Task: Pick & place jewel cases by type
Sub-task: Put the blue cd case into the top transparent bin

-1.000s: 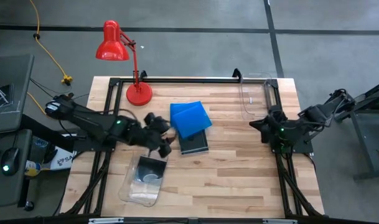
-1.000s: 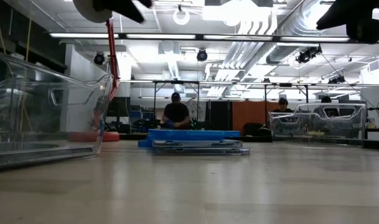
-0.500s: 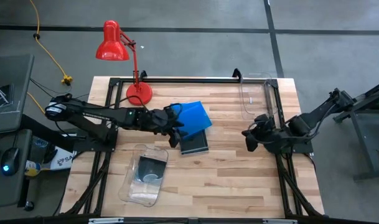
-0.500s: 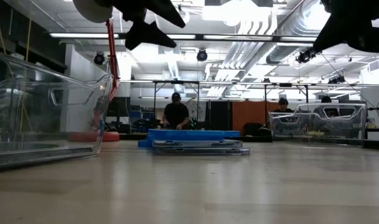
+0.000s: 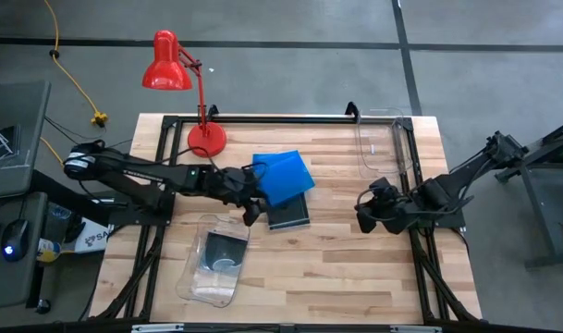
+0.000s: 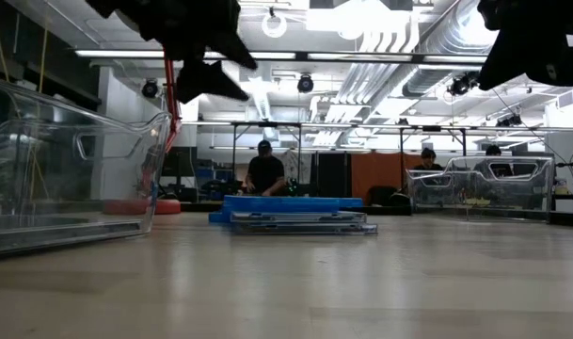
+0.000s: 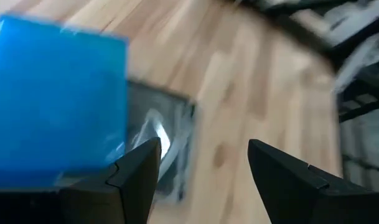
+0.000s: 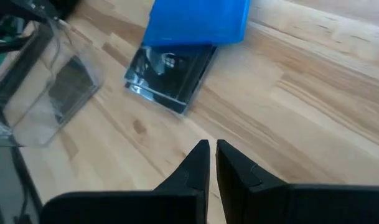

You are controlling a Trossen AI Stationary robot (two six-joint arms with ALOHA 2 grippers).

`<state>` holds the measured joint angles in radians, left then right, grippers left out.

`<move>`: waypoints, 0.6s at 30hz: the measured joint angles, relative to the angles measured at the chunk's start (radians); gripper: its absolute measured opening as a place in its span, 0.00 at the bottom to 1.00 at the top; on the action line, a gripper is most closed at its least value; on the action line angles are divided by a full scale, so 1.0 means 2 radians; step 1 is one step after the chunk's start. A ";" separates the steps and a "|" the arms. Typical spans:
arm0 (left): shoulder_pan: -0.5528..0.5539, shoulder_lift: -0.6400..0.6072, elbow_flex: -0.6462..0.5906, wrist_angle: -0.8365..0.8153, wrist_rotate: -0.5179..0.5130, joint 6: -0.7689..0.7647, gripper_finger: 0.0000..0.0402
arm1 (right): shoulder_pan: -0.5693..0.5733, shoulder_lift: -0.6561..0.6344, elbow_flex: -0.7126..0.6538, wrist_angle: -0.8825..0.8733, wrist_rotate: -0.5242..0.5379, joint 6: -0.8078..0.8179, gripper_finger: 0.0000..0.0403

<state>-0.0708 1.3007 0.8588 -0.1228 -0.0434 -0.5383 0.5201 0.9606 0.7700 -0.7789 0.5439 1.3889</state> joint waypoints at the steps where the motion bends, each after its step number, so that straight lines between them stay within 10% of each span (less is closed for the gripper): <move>1: -0.001 -0.011 -0.014 0.022 0.006 0.005 0.59 | 0.000 -0.001 0.000 0.000 0.000 -0.001 0.03; 18: 0.009 -0.253 -0.184 0.064 -0.104 -0.075 0.59 | 0.008 -0.038 0.000 0.033 0.137 -0.005 0.03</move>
<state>-0.0534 0.7948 0.4911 0.0055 -0.2507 -0.6888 0.5361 0.8851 0.7700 -0.7120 0.8187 1.3783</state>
